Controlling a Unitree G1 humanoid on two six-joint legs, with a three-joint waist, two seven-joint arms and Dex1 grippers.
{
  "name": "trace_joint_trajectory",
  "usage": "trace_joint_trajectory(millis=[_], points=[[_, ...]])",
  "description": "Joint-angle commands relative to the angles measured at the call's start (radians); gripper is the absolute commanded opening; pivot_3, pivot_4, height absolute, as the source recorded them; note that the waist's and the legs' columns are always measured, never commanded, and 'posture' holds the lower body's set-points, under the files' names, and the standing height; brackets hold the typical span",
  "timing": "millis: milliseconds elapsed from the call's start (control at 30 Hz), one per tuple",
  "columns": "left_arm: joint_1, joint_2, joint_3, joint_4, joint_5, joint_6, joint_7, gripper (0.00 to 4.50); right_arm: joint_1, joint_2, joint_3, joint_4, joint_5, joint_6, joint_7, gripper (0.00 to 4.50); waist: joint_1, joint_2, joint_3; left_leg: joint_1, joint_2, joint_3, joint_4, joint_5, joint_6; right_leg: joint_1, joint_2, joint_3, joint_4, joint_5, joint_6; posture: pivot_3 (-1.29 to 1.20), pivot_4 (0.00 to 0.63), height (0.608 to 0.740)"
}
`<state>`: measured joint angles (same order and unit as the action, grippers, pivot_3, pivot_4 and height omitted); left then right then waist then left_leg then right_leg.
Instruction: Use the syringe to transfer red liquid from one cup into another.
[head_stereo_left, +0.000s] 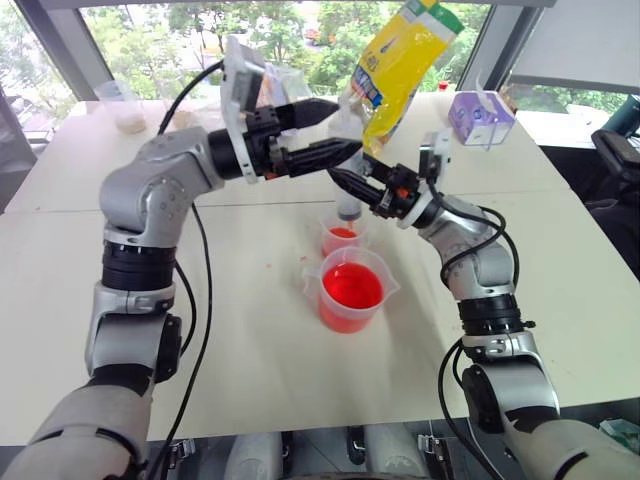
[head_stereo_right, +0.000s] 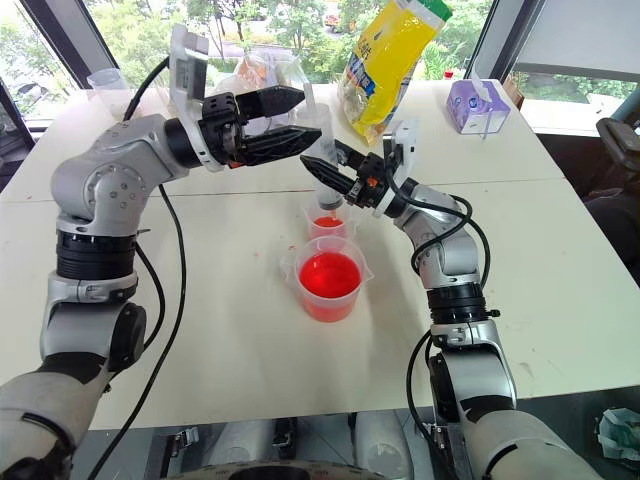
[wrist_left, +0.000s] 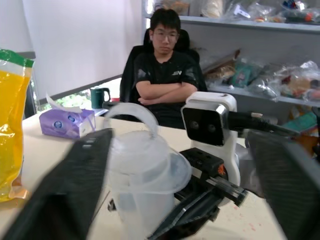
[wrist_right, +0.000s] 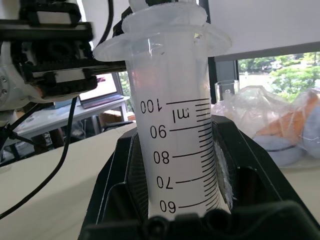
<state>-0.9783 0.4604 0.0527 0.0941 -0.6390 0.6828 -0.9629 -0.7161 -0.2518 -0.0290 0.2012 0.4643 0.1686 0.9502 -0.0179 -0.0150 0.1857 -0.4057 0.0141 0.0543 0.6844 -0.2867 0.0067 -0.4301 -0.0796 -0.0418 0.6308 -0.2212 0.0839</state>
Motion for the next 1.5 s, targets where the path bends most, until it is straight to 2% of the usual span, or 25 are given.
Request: trace_joint_trajectory(millis=[33,233,333,467,600,667,800,933,1200,1400,1500], points=[[-0.017,0.070,0.068,-0.014,-0.016,-0.003,-0.017,4.48,-0.016,0.007,-0.005,-0.055,0.029,-0.014,0.016,1.42,-0.002,0.000,0.000,0.000,0.000,0.000,0.000,0.000,0.000,0.000,0.000,0.000,0.000,0.000,0.000,0.00,0.150,0.740],[0.059,0.174,0.106,-0.085,-0.063,0.032,-0.067,4.48,-0.047,0.002,-0.045,-0.055,0.059,0.013,-0.028,1.42,0.003,0.000,0.000,0.000,0.000,0.000,-0.001,0.000,0.000,-0.001,-0.001,0.000,0.000,0.000,0.000,0.00,0.150,0.740],[0.124,0.186,0.117,-0.147,-0.091,0.063,-0.055,4.48,-0.115,-0.016,-0.102,-0.085,0.086,0.139,-0.183,1.42,0.006,0.001,0.000,-0.001,0.000,0.000,0.000,0.000,0.000,-0.001,-0.002,0.000,0.000,0.000,0.000,0.00,0.150,0.740],[0.188,0.186,0.107,-0.206,-0.095,0.081,-0.033,4.48,-0.192,-0.089,-0.152,-0.120,0.113,0.382,-0.356,1.42,0.007,0.001,0.000,-0.002,0.000,-0.001,0.000,0.000,0.000,-0.001,-0.002,0.000,0.000,0.000,0.000,0.00,0.150,0.740],[0.270,0.182,0.094,-0.273,-0.102,0.088,-0.023,4.48,-0.300,-0.204,-0.248,-0.091,0.200,0.809,-0.558,1.42,0.005,0.001,0.000,-0.002,0.000,0.000,-0.001,0.000,0.000,-0.001,-0.003,0.000,0.000,0.000,-0.001,0.00,0.150,0.740],[0.315,0.175,0.086,-0.305,-0.099,0.083,-0.010,4.48,-0.312,-0.296,-0.254,-0.083,0.194,1.000,-0.592,1.42,0.007,0.001,0.001,-0.002,0.000,0.000,-0.001,0.000,0.000,-0.002,-0.003,0.000,0.000,0.000,-0.001,0.00,0.150,0.740],[0.355,0.164,0.088,-0.346,-0.117,0.093,0.015,4.48,-0.246,-0.459,-0.158,-0.097,0.160,1.243,-0.578,1.42,0.009,0.001,0.000,-0.003,-0.001,-0.001,-0.002,-0.001,0.001,-0.002,-0.003,0.000,-0.002,-0.001,-0.002,0.00,0.150,0.740],[0.373,0.161,0.077,-0.357,-0.111,0.087,0.025,4.48,-0.164,-0.509,-0.126,-0.082,0.143,1.327,-0.555,1.42,0.001,0.001,0.000,-0.003,-0.001,0.001,-0.001,-0.001,0.002,-0.002,-0.003,0.001,-0.002,0.000,-0.001,0.00,0.150,0.740],[0.388,0.194,0.041,-0.375,-0.096,0.085,0.004,4.48,-0.065,-0.489,-0.076,-0.005,0.066,1.285,-0.540,1.42,0.005,0.001,0.000,-0.003,0.000,0.001,-0.001,-0.001,0.002,-0.003,0.000,0.001,-0.002,0.000,-0.001,0.00,0.150,0.740],[0.396,0.208,0.042,-0.390,-0.105,0.092,0.006,4.50,-0.040,-0.483,-0.068,0.033,0.028,1.230,-0.519,4.34,0.006,0.001,0.000,-0.003,-0.001,0.001,-0.001,-0.001,0.002,-0.003,-0.001,0.001,-0.002,0.000,0.000,0.00,0.150,0.740],[0.403,0.214,0.042,-0.405,-0.109,0.103,0.014,4.50,-0.040,-0.492,-0.079,0.005,0.031,1.236,-0.503,4.43,0.005,0.001,0.000,-0.003,-0.001,0.001,-0.001,-0.001,0.002,-0.003,-0.001,0.001,-0.002,0.000,0.000,0.00,0.150,0.740]])
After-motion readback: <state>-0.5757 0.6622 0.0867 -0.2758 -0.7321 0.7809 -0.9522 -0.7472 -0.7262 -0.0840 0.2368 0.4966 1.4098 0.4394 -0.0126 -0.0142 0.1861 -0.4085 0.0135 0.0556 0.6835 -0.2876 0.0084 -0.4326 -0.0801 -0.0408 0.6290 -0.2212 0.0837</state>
